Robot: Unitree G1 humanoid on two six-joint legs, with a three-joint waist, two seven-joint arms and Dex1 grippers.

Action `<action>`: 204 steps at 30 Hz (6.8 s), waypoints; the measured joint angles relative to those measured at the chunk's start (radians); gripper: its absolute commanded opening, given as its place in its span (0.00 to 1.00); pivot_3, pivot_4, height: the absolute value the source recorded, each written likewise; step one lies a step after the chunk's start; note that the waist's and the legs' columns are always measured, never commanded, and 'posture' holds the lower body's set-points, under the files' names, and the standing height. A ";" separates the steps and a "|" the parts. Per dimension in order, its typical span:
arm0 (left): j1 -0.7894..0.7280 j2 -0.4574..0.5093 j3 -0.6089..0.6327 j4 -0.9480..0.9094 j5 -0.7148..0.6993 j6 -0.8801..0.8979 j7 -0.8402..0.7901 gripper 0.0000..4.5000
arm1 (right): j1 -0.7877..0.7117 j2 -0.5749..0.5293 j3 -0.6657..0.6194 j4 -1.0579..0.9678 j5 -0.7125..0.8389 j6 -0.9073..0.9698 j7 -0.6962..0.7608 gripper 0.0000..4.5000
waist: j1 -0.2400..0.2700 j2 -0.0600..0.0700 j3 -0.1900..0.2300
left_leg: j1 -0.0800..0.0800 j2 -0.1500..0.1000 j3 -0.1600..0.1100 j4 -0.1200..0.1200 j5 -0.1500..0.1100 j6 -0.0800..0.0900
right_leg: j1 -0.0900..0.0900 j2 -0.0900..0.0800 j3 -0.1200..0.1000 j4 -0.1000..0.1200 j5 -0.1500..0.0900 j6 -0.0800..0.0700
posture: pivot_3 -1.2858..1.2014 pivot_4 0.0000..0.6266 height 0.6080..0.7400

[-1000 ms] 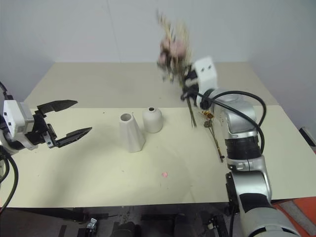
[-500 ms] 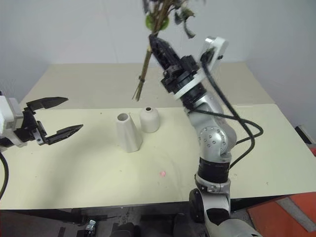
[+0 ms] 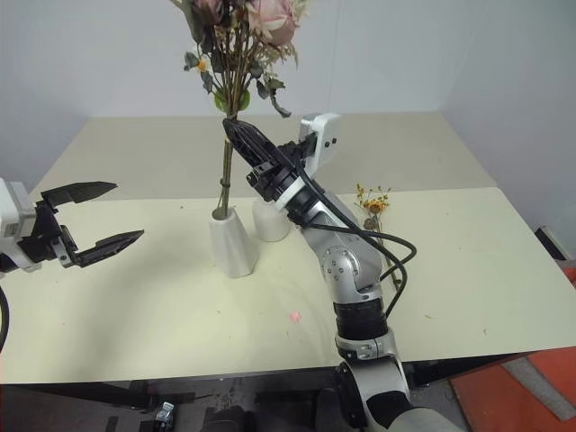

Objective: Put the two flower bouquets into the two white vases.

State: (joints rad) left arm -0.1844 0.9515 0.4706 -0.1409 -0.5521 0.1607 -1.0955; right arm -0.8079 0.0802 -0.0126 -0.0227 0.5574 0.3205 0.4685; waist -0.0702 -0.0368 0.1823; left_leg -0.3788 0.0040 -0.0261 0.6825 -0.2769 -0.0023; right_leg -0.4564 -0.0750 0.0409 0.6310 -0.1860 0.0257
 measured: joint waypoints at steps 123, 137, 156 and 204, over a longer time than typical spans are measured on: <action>0.030 -0.018 0.030 -0.045 0.002 0.016 0.042 1.00 | -0.001 -0.095 0.002 0.046 -0.021 -0.004 0.098 0.04 | 0.000 0.000 0.000 | 0.002 0.001 0.000 0.000 0.000 0.000 | 0.001 0.000 0.000 0.000 0.000 0.000 | 0.52 0.24 1.00; 0.026 -0.018 0.022 -0.037 0.008 0.006 0.036 1.00 | -0.001 -0.097 0.001 0.040 0.003 0.016 0.072 0.04 | 0.000 0.000 0.000 | 0.002 0.001 0.000 0.000 0.000 0.000 | 0.001 0.000 0.000 0.000 0.000 0.000 | 0.52 0.24 1.00; 0.023 -0.018 0.021 -0.032 0.009 -0.008 0.031 1.00 | -0.004 -0.099 0.013 0.025 0.014 0.026 0.054 0.04 | 0.000 0.000 0.000 | 0.001 0.001 0.000 0.000 0.000 0.000 | 0.001 0.000 0.000 0.000 0.000 0.000 | 0.52 0.24 1.00; 0.087 -0.013 0.075 -0.043 -0.017 0.037 0.007 1.00 | 0.084 -0.063 0.137 0.047 -0.142 -0.034 0.177 0.57 | 0.000 0.000 0.000 | 0.002 0.001 0.000 0.000 0.000 0.000 | 0.000 0.000 0.000 0.000 0.000 0.000 | 0.52 0.24 1.00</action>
State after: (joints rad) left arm -0.0976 0.9388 0.5459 -0.1840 -0.5688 0.1980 -1.0882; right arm -0.7238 0.0172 0.1248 0.0242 0.4159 0.2869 0.6453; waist -0.0699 -0.0369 0.1821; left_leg -0.3772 0.0046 -0.0257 0.6821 -0.2767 -0.0027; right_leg -0.4560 -0.0749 0.0409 0.6312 -0.1858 0.0254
